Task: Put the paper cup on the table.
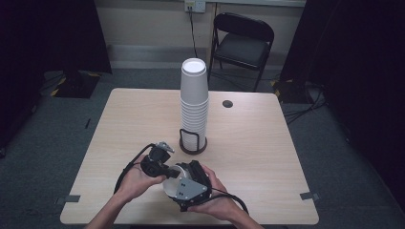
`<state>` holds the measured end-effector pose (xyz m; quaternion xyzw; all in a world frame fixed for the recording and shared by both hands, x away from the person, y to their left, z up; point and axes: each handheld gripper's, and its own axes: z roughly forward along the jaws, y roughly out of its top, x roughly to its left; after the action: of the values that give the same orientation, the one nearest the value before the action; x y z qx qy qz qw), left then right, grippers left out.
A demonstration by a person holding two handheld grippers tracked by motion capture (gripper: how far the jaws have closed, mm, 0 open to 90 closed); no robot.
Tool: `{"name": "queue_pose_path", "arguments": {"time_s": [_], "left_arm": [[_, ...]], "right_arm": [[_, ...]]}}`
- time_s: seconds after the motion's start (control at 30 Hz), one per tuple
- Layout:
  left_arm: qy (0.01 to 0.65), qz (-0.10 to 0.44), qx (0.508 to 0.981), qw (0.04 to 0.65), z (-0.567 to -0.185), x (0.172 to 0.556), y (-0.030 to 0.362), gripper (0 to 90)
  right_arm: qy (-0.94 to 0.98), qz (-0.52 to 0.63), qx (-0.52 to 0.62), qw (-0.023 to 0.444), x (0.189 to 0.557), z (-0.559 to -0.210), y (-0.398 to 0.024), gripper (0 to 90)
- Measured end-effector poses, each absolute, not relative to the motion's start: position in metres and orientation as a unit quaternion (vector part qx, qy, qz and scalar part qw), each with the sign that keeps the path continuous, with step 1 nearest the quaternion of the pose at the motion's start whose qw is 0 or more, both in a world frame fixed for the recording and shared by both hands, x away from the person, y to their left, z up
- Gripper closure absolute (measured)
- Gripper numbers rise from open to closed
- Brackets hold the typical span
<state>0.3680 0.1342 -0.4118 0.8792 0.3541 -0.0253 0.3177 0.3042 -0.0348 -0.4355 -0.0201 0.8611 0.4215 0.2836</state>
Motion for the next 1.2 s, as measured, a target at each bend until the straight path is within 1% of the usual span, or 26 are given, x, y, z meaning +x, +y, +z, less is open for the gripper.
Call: {"name": "queue_pose_path", "arguments": {"time_s": [0.17,0.37,0.47,0.53,0.6,0.7,0.73,0.87,0.93,1.0,1.1,1.2], "left_arm": [[0.364,-0.028,0.871,0.327,-0.414,0.369,0.133,86.2],[0.373,-0.032,0.860,0.346,-0.415,0.371,0.134,85.3],[0.379,-0.026,0.853,0.359,-0.416,0.371,0.137,84.7],[0.381,-0.024,0.846,0.371,-0.416,0.371,0.138,81.3],[0.379,-0.022,0.843,0.381,-0.415,0.370,0.139,80.0],[0.382,-0.014,0.833,0.400,-0.413,0.368,0.142,72.6],[0.384,-0.002,0.828,0.408,-0.413,0.367,0.142,68.0],[0.386,0.018,0.819,0.425,-0.410,0.364,0.145,59.5],[0.383,0.023,0.816,0.432,-0.410,0.363,0.145,57.4],[0.383,0.032,0.810,0.443,-0.410,0.362,0.146,53.1],[0.385,0.047,0.804,0.451,-0.410,0.361,0.146,41.8],[0.374,0.081,0.802,0.459,-0.409,0.359,0.149,34.7]], "right_arm": [[0.867,0.419,-0.014,0.270,0.308,-0.434,-0.036,8.1],[0.860,0.429,-0.009,0.276,0.311,-0.435,-0.038,8.9],[0.857,0.438,0.000,0.272,0.313,-0.434,-0.040,9.6],[0.853,0.453,0.012,0.260,0.315,-0.432,-0.042,10.0],[0.851,0.456,0.018,0.260,0.317,-0.430,-0.043,10.2],[0.848,0.466,0.029,0.253,0.319,-0.428,-0.045,10.3],[0.847,0.469,0.033,0.250,0.320,-0.428,-0.046,10.4],[0.844,0.473,0.044,0.246,0.324,-0.427,-0.049,10.5],[0.844,0.475,0.049,0.246,0.325,-0.427,-0.051,10.5],[0.843,0.476,0.055,0.244,0.326,-0.427,-0.053,10.5],[0.843,0.473,0.065,0.246,0.328,-0.427,-0.058,10.5],[0.841,0.475,0.078,0.245,0.330,-0.427,-0.064,10.6]]}}
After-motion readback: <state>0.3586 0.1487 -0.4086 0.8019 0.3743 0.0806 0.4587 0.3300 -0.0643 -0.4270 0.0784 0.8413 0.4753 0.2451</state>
